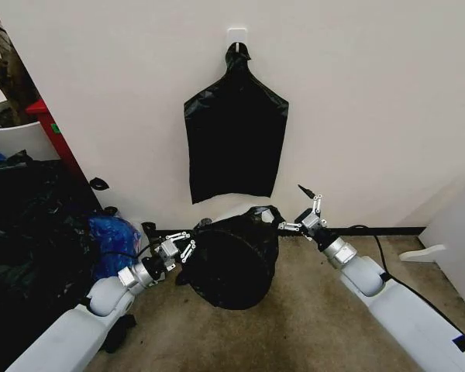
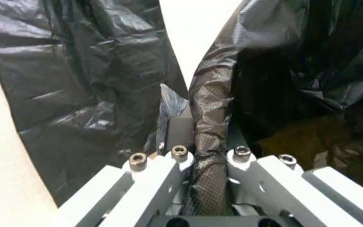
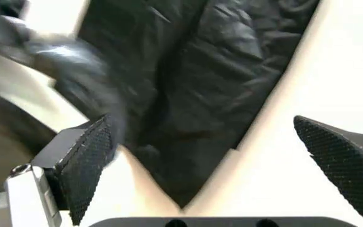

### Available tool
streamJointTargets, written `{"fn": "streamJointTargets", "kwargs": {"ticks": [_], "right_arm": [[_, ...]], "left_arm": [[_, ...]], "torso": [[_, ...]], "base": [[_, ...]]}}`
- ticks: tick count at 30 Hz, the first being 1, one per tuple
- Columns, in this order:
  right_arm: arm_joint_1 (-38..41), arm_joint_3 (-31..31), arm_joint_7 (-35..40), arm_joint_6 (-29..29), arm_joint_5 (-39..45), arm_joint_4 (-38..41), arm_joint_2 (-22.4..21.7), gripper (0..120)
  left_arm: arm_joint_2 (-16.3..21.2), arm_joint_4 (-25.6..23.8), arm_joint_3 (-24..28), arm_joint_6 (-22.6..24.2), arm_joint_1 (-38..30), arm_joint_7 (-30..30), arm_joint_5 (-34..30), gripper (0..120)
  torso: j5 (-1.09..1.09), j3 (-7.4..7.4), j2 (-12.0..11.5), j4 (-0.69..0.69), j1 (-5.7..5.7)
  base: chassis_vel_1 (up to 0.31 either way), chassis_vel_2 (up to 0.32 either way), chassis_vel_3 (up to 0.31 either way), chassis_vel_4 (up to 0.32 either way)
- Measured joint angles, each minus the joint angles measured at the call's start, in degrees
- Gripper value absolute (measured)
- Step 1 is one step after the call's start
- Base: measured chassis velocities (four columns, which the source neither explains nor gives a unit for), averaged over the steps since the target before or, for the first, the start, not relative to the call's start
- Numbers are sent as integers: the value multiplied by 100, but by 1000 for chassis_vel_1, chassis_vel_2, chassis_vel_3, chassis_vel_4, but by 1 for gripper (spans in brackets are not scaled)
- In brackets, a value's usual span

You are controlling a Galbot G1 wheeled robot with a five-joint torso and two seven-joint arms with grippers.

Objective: Place the garbage bag over the trash bin.

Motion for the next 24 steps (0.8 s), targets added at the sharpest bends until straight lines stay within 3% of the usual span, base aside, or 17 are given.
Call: {"fn": "streamJointTargets", "kwargs": {"ticks": [4,5,9,13,20,21,22,24], "right_arm": [[24,147,-1424,377,615,-186,-44,100],[24,147,-1424,377,615,-186,-44,100],[93,742,-3827,511,1846,-409,-29,100],[70,947,-4211,489,2240,-317,-31,100],[-331,815,-2344,453,2057,646,-98,100],[-462,733,-1798,390,1840,917,-97,100],[-669,641,-1071,293,1530,1269,-72,100],[-906,587,-508,219,1207,1644,-35,100]], "left_arm": [[-10,17,31,64,-25,-2,-171,3],[-10,17,31,64,-25,-2,-171,3],[-10,37,38,262,-63,-86,-377,3],[-2,44,43,470,-56,-283,-485,3],[43,-367,86,1486,191,-1343,-932,3],[51,-496,93,1782,235,-1571,-1057,3],[59,-732,95,2395,284,-1971,-1263,3],[56,-936,99,3000,283,-2420,-1497,3]], "torso": [[0,0,0,1,0],[0,0,0,1,0],[1,0,0,0,0],[-1,0,0,0,0],[-2,0,1,2,0],[-3,0,1,4,0],[0,0,1,4,0],[1,0,1,3,-1]], "base": [[0,0,0,0],[0,0,0,0],[0,0,0,0],[0,0,0,0],[0,0,0,0],[0,0,0,0],[0,0,0,0],[0,0,0,0]]}}
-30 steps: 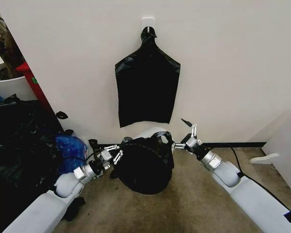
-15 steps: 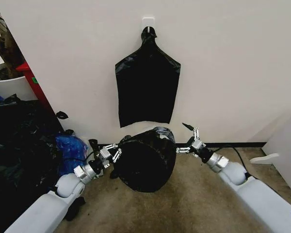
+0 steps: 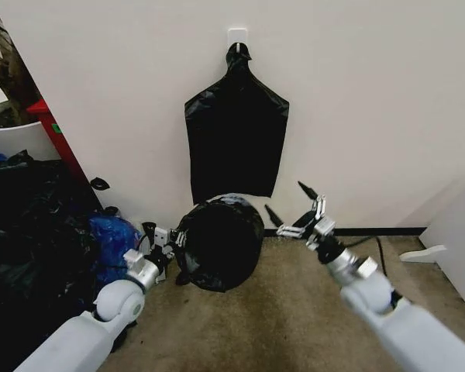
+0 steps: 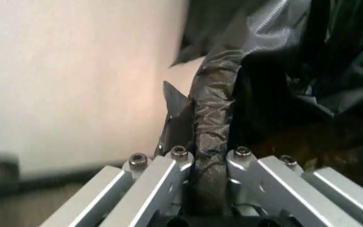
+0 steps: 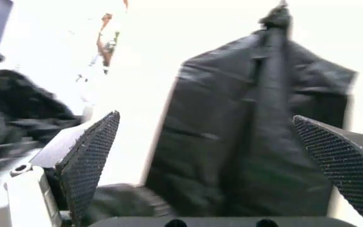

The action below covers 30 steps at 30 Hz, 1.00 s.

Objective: Place the garbage bag over the trash bin.

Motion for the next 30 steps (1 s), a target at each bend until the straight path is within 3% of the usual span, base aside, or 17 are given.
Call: {"fn": "streamJointTargets", "kwargs": {"ticks": [1,2,5,9,10,13,15,22,30], "right_arm": [[-196,-37,208,-18,-185,214,23,100],[-196,-37,208,-18,-185,214,23,100],[-848,-146,229,113,-735,561,110,100],[-1343,-122,66,580,-1919,23,422,100],[-1343,-122,66,580,-1919,23,422,100],[-1535,-151,694,555,-2877,-341,650,100],[-1533,-166,994,476,-3237,-517,755,100],[-1449,-243,1140,410,-3352,-739,925,100],[-1338,-316,1115,451,-3335,-946,1156,100]], "left_arm": [[-17,-124,0,485,-46,-353,-225,3],[-17,-124,0,485,-46,-353,-225,3],[-136,-534,-79,1740,-283,-1474,-1435,3],[-322,-918,-189,2641,-385,-2386,-2756,3],[-322,-918,-189,2641,-385,-2386,-2756,3],[-415,-1123,-473,3325,-391,-2875,-3691,3],[-438,-1237,-625,3555,-359,-3088,-4042,3],[-509,-1501,-944,3808,-239,-3349,-4555,3],[-542,-1645,-1039,3893,-131,-3365,-4664,3]], "torso": [[-4,0,0,-1,0],[-4,0,0,-1,0],[-2,0,0,-4,0],[-1,0,0,-2,0],[-1,0,0,-2,0],[-1,0,0,-3,0],[-2,0,0,-1,0],[-2,0,0,-1,1],[-2,0,0,-2,1]], "base": [[0,0,0,0],[0,0,0,0],[0,0,0,0],[0,0,0,0],[0,0,0,0],[0,0,0,0],[0,0,0,0],[0,0,0,0],[0,0,0,0]]}}
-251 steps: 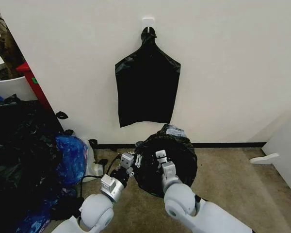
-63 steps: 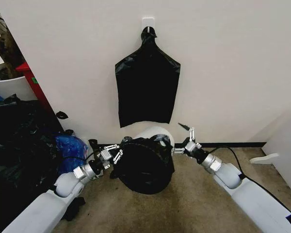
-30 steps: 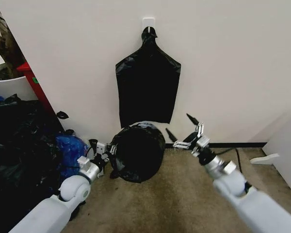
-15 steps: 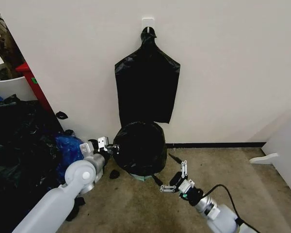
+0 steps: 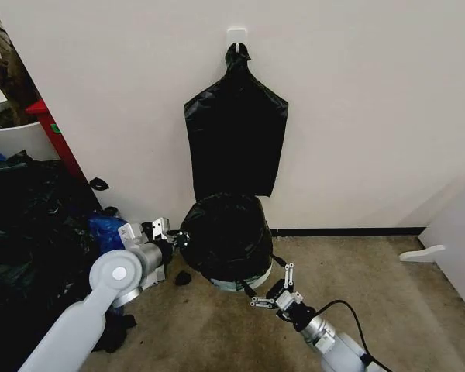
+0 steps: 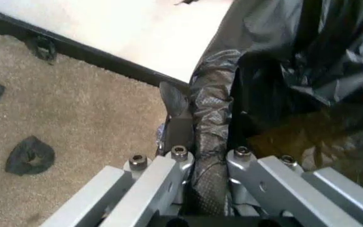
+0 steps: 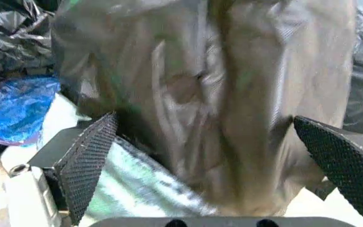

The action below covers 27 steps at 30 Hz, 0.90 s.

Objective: Place the garbage bag over the trash bin.

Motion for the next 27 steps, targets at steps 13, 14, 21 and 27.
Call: {"fn": "streamJointTargets", "kwargs": {"ticks": [13,14,21,27], "right_arm": [[14,210,-16,316,-416,-418,-172,100],[-14,210,-317,455,-154,-348,-205,100],[-208,334,-2490,541,1924,313,-397,100],[-254,639,-3144,545,3365,1110,-412,100]], "left_arm": [[53,-91,1,-108,-29,102,96,3],[51,-63,31,-173,-35,140,173,3],[20,76,258,-431,2,277,614,3],[-31,51,565,-465,264,254,1123,3]], "torso": [[1,0,0,-2,0],[1,0,0,-2,0],[2,0,0,-1,0],[1,0,0,1,0]], "base": [[0,0,0,0],[0,0,0,0],[0,0,0,0],[0,0,0,0]]}}
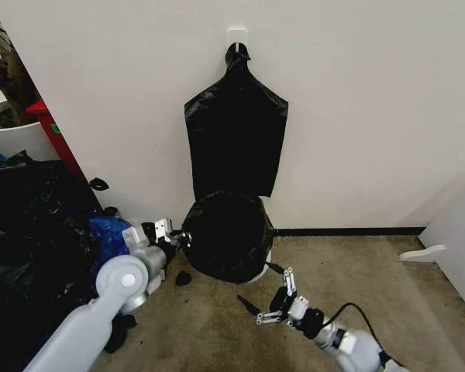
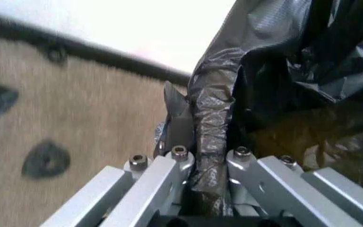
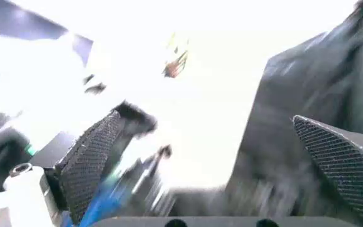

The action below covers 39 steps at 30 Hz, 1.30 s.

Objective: Place the garbage bag over the trash bin.

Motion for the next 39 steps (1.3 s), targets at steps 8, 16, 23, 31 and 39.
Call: {"fn": "streamJointTargets", "kwargs": {"ticks": [8,16,23,31,39], "right_arm": [[-83,-91,3013,-775,-1315,856,115,100],[-146,-108,3237,-843,-1787,770,231,100],[-176,-142,3219,-835,-1891,674,273,100],[-121,-140,3209,-834,-1915,533,292,100],[-109,-122,3227,-843,-1922,482,301,100]], "left_arm": [[-279,56,310,-127,524,-179,855,3],[-388,-9,370,-119,794,-347,1086,17],[-266,-405,275,-136,1074,-333,1323,47],[9,-1159,-55,-348,1442,-367,1931,77],[31,-1385,-138,-644,1512,-354,2043,99]], "torso": [[-1,0,0,0,0],[0,0,0,-2,0],[-1,0,-1,-1,0],[0,0,0,-1,0],[-1,0,-1,-1,0]], "base": [[0,0,0,0],[0,0,0,0],[0,0,0,0],[0,0,0,0],[0,0,0,0]]}}
